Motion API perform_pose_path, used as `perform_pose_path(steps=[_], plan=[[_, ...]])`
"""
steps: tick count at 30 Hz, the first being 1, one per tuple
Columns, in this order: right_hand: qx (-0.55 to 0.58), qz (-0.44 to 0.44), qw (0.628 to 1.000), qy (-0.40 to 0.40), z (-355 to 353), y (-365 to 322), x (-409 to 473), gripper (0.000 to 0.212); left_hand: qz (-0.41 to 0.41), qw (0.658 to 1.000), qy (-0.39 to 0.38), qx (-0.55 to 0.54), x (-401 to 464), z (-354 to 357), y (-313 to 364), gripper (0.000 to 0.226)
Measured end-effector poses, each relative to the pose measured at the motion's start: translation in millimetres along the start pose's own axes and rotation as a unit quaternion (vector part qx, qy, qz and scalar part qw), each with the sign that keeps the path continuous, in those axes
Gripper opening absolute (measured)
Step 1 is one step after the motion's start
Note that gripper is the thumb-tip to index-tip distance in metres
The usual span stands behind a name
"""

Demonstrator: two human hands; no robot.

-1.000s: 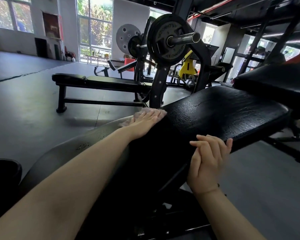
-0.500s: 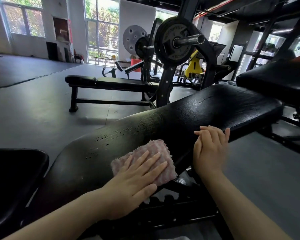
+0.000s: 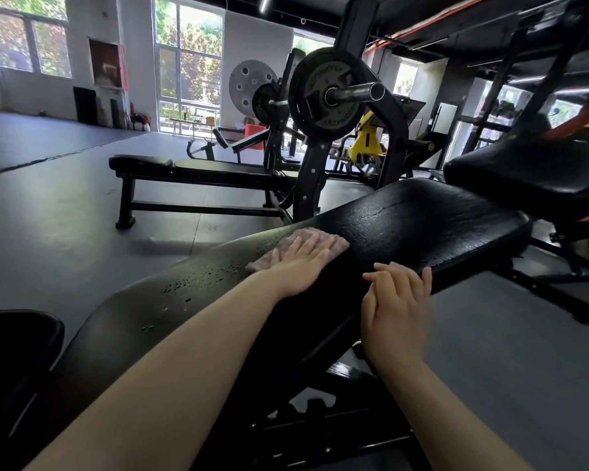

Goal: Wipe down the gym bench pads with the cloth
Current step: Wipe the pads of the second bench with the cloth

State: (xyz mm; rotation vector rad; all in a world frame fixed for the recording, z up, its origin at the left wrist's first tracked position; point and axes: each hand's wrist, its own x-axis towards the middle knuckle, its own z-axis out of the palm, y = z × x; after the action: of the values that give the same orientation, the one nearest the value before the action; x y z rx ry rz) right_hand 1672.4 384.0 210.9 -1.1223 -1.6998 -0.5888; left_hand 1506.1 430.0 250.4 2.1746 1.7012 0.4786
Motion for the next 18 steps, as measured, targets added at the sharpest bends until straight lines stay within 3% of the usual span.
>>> perform_pose_path(steps=[3,8,13,16,18], plan=[[-0.029,-0.017,0.998,-0.044,-11.1,0.9,3.6,0.03,-0.001,1.0,-0.002,-0.004,-2.5,3.9,12.1,0.047],[-0.056,-0.048,0.989,-0.131,-34.6,-2.4,10.3,0.04,0.077,0.997,-0.011,0.012,-62.2,18.6,20.3,0.047],[0.063,-0.044,0.988,-0.135,-50.8,-47.1,7.9,0.036,0.112,0.993,0.02,0.018,-115.3,28.1,2.3,0.048],[0.111,-0.034,0.961,-0.25,-51.6,-84.7,4.9,0.037,0.162,0.982,0.065,-0.075,-137.9,34.8,-13.8,0.046],[0.052,-0.062,0.936,-0.342,-40.7,-101.0,2.9,0.05,0.163,0.966,0.115,-0.166,-154.6,36.3,-34.6,0.057]])
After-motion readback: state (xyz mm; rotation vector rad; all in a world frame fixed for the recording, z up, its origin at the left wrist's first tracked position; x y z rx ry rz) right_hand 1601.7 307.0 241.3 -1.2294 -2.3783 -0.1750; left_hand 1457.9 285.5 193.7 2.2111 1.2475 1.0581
